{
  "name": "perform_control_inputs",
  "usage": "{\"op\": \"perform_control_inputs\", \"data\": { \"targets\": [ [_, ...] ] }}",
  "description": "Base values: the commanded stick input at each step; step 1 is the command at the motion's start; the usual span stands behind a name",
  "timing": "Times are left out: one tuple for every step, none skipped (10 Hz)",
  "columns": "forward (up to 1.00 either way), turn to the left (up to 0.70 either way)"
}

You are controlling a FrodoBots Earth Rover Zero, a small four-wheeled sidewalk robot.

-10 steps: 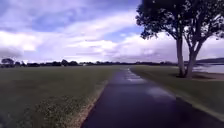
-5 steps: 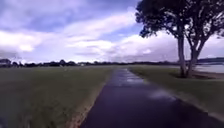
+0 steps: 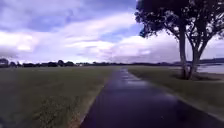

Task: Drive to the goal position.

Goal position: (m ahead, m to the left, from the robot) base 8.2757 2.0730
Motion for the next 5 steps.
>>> {"op": "perform_control_inputs", "data": {
  "targets": [
    [0.6,0.0],
    [0.58,0.0],
    [0.52,0.0],
    [0.41,0.0],
    [0.0,0.0]
  ]
}}
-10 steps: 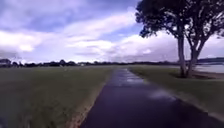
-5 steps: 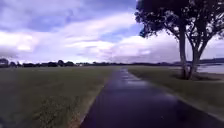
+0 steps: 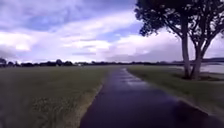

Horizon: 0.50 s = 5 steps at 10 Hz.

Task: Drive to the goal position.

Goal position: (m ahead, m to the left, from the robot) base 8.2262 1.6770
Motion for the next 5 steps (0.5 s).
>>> {"op": "perform_control_inputs", "data": {
  "targets": [
    [0.0,0.0],
    [0.0,0.0],
    [0.0,0.0],
    [0.0,0.0],
    [0.0,0.0]
  ]
}}
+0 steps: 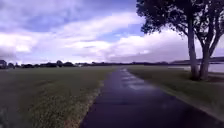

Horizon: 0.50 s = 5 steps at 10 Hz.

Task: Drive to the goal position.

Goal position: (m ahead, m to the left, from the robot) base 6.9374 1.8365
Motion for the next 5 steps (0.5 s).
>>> {"op": "perform_control_inputs", "data": {
  "targets": [
    [0.0,0.0],
    [0.0,0.0],
    [0.0,0.0],
    [0.0,-0.42],
    [0.0,-0.69]
  ]
}}
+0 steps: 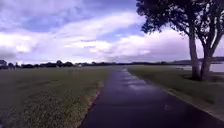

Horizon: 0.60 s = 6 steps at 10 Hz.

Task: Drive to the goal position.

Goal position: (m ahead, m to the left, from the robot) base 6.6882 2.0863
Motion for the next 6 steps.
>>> {"op": "perform_control_inputs", "data": {
  "targets": [
    [0.03,-0.53],
    [0.06,-0.36],
    [0.27,-0.25],
    [0.56,-0.17],
    [0.69,-0.13],
    [0.7,-0.11]
  ]
}}
